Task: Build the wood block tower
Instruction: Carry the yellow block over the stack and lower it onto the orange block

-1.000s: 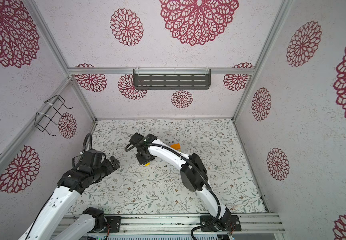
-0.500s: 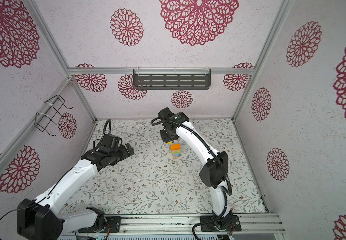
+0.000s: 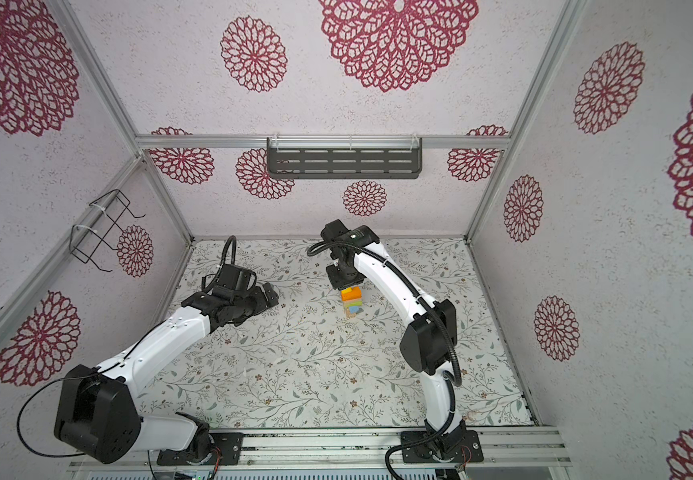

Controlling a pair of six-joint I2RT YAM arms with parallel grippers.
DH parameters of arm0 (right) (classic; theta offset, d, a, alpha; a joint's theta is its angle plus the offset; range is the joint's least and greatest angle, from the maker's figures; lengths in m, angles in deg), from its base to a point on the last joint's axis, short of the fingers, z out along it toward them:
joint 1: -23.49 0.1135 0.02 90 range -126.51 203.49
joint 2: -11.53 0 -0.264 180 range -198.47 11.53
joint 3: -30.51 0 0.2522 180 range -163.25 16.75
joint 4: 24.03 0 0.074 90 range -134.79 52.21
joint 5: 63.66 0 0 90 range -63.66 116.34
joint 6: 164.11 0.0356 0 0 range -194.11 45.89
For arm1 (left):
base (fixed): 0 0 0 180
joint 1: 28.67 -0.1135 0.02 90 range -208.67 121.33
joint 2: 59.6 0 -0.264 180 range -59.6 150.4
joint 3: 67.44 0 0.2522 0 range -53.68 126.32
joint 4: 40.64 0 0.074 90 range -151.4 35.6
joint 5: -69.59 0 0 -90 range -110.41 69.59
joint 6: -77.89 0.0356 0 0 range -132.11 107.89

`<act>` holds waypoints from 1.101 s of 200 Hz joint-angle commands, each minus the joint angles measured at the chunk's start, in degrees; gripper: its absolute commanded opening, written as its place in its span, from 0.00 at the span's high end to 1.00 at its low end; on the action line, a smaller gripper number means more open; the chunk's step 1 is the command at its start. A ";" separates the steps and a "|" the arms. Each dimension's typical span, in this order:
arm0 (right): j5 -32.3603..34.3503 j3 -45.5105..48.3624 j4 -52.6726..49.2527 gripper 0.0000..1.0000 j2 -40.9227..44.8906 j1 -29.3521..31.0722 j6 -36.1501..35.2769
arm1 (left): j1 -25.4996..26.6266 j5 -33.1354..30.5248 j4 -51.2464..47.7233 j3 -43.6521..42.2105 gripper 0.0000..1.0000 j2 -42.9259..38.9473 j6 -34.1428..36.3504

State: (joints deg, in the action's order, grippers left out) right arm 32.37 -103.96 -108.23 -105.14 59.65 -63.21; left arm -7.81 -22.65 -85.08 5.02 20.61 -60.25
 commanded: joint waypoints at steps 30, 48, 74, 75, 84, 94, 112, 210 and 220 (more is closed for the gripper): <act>-0.22 5.18 2.51 0.79 3.34 -2.50 -1.62 | 0.61 0.14 1.02 0.54 0.00 0.22 0.41; -0.53 5.94 3.02 0.79 3.76 -2.91 -1.80 | 0.72 0.04 1.04 0.45 0.00 0.13 0.25; -0.74 6.17 3.17 0.79 3.94 -3.16 -1.93 | 0.80 -0.07 0.89 0.71 0.00 0.39 0.33; -0.70 6.18 3.19 0.79 4.01 -3.18 -1.93 | 0.77 -0.06 0.88 0.71 0.00 0.39 0.33; -0.92 6.35 3.36 0.79 4.08 -3.20 -1.93 | 0.83 -0.07 0.82 0.78 0.00 0.48 0.32; -0.99 6.36 3.37 0.79 4.18 -3.20 -1.93 | 0.84 -0.08 0.84 0.89 0.00 0.57 0.28; -1.26 6.53 3.46 0.79 4.43 -3.20 -1.91 | 0.80 -0.13 0.63 1.07 0.00 0.70 0.48; -0.97 6.88 3.55 0.73 5.95 -3.19 -1.72 | 1.28 -0.57 -0.06 1.55 0.00 0.13 0.15; -0.91 7.13 3.64 0.73 6.05 -3.19 -1.76 | 1.34 -0.61 -0.17 1.57 0.00 0.06 0.15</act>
State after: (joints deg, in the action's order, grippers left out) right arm 30.81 -97.21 -103.77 -103.17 56.90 -64.09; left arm -7.07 -22.63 -85.30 5.10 20.67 -60.27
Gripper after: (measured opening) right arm 0.317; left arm 0.993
